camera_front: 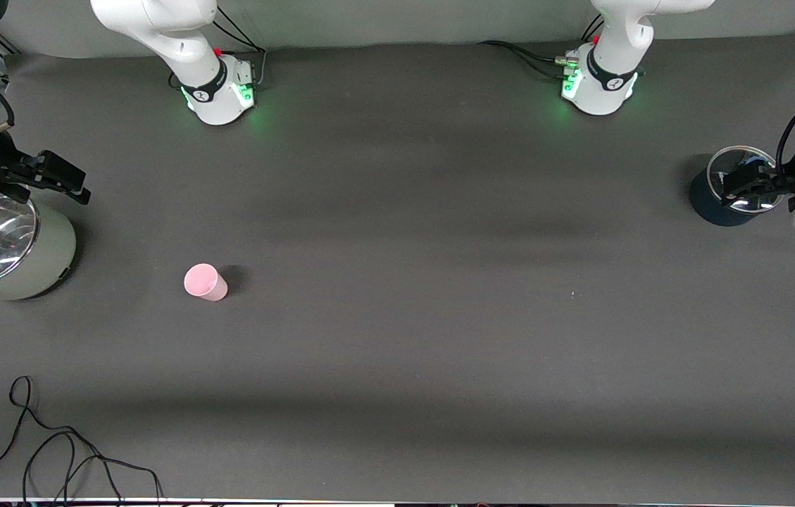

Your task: Transfer pink cup from left to right arm

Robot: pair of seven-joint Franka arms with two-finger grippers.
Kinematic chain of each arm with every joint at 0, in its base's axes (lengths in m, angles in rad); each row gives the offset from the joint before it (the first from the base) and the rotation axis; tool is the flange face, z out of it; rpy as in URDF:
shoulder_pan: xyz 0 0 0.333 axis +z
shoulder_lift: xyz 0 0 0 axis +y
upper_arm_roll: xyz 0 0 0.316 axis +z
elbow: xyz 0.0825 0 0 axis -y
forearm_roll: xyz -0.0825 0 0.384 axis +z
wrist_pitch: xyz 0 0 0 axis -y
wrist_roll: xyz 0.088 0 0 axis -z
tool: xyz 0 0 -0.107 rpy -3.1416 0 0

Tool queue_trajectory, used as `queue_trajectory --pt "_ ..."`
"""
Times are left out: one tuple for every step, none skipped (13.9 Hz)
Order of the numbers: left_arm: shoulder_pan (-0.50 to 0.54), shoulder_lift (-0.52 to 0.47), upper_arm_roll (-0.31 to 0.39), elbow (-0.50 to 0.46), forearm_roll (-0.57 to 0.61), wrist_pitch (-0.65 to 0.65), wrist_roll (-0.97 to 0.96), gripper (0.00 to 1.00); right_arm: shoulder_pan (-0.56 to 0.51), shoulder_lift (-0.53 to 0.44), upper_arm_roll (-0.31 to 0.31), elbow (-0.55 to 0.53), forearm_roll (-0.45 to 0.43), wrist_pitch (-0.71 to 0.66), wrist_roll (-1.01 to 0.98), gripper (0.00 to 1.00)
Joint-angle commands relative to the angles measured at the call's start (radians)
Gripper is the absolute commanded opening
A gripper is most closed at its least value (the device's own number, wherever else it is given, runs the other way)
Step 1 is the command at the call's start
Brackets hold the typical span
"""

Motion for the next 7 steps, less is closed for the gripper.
queue_trajectory --pt "0.003 -0.019 -0.009 -0.002 0.001 -0.005 -0.017 1.0 -0.006 0.02 0.009 0.033 -0.009 -0.021 -0.044 1.0" --pt "0.002 -0.019 -0.009 -0.002 0.001 -0.007 -0.021 1.0 -0.007 0.02 0.008 0.03 -0.009 -0.019 -0.073 1.0" --pt "0.002 -0.019 -0.009 0.0 0.001 -0.01 -0.021 1.0 -0.007 0.02 0.006 0.03 -0.011 -0.015 -0.096 1.0" --pt "0.002 -0.019 -0.009 0.007 0.001 -0.015 -0.021 1.0 -0.007 0.021 0.005 0.03 -0.009 -0.012 -0.11 1.0" --pt "0.002 -0.019 -0.009 0.009 0.0 -0.015 -0.023 1.0 -0.007 0.021 0.004 0.03 -0.013 -0.01 -0.113 1.0" --pt "0.002 -0.019 -0.009 0.009 0.0 -0.015 -0.023 1.0 -0.007 0.023 0.006 0.027 -0.011 -0.007 -0.112 1.0" --pt "0.003 -0.019 -0.009 0.009 0.0 -0.015 -0.023 1.0 -0.007 0.023 0.006 0.024 -0.009 0.001 -0.112 1.0"
